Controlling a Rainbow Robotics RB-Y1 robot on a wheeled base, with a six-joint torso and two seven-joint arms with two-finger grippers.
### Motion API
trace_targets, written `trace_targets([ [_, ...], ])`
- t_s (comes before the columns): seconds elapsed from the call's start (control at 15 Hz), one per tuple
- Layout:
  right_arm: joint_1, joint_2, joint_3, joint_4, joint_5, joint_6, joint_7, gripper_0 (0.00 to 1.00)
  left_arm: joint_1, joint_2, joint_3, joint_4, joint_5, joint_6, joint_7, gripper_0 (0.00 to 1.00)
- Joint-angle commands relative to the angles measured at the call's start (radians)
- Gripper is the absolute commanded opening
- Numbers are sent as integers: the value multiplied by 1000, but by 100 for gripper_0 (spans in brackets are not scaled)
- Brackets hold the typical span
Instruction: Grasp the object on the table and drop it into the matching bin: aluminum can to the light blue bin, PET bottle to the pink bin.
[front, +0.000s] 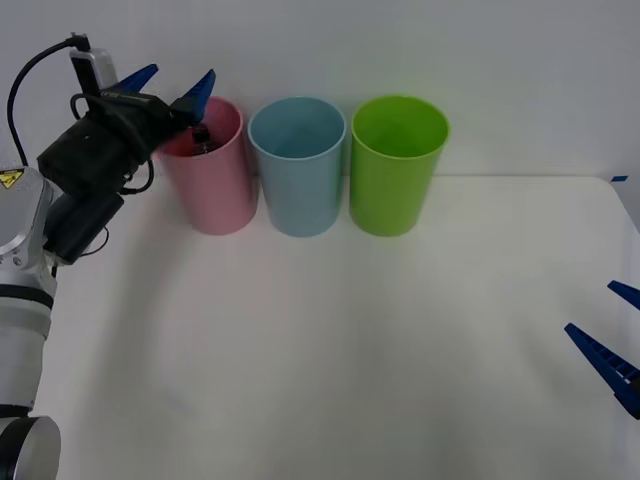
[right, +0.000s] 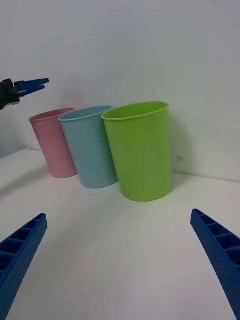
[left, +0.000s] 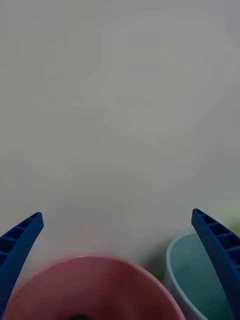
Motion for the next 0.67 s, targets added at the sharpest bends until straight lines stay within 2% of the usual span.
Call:
trace_targets([
  [0.07, 0, 0, 0, 0, 0, 0, 0, 100, 75, 10, -2, -64, 55, -17, -12, 100],
  [0.4, 0, 0, 0, 0, 0, 0, 0, 100, 230, 42, 0, -192, 150, -33, -27, 100],
  [0.67, 0, 0, 0, 0, 0, 0, 0, 100, 362, 99, 1, -261, 252, -69, -79, 100],
])
